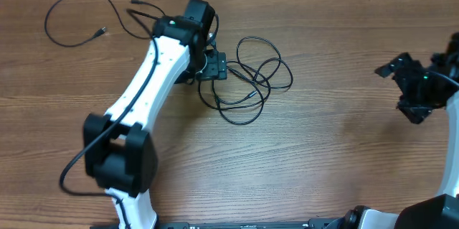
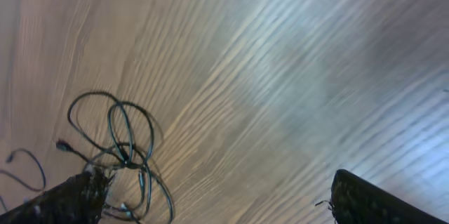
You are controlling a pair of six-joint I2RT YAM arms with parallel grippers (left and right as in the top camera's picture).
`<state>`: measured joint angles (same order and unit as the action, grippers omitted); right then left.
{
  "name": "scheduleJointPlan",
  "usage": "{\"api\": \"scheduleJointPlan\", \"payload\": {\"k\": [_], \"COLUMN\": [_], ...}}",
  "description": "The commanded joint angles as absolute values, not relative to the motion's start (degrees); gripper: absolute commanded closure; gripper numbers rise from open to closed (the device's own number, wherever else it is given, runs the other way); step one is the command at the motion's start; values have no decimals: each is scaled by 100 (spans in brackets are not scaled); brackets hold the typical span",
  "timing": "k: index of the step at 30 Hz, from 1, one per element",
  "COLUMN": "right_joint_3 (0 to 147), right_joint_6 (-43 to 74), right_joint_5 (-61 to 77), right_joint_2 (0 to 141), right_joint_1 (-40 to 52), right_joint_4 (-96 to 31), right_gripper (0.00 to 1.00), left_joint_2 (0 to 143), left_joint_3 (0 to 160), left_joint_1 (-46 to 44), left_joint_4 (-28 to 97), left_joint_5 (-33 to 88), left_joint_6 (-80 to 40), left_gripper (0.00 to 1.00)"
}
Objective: Untangle cables
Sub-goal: 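Grasp a cable strand from the central tangle with the left gripper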
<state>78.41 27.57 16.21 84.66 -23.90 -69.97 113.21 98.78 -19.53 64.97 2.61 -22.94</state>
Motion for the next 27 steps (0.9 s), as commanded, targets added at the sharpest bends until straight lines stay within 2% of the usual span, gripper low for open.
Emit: {"api": "scheduleJointPlan", "payload": {"k": [1,4,6,9,15,18,27], "right_joint_3": [7948,7948,7946,7946,7946,7946,7946], "right_joint_6": [2670,2672,2672,2670,2670,2670,2672], "right_joint_5": [1610,1610,1610,1610,1610,1610,1610], "right_joint_2": [8427,8425,8425,8427,8425,8425,8425], "right_joint_1": [-2451,-2440,-2440,-2440,-2440,-2440,-2440], "right_joint_4": [-7205,-7277,-7231,-7229,-7231,-7231,-7229], "right_gripper": [0,0,0,0,0,0,0], "left_joint_2": [11570,11780,11863,11977,12394,12584,12626], "left_joint_3": [9856,9856,9856,9856,9852,9852,9848], "left_joint_1": [-1931,-1887,-1870,-1841,-1791,-1754,-1743], "left_joint_4": [6246,5924,5833,5802,5798,5806,5245], "left_joint_5": [78,-56,-220,-515,-930,-873,-742], "left_joint_6": [-2053,-2053,-2053,-1979,-998,-635,-637], "left_gripper": [9,10,14,36,29,31,35]}}
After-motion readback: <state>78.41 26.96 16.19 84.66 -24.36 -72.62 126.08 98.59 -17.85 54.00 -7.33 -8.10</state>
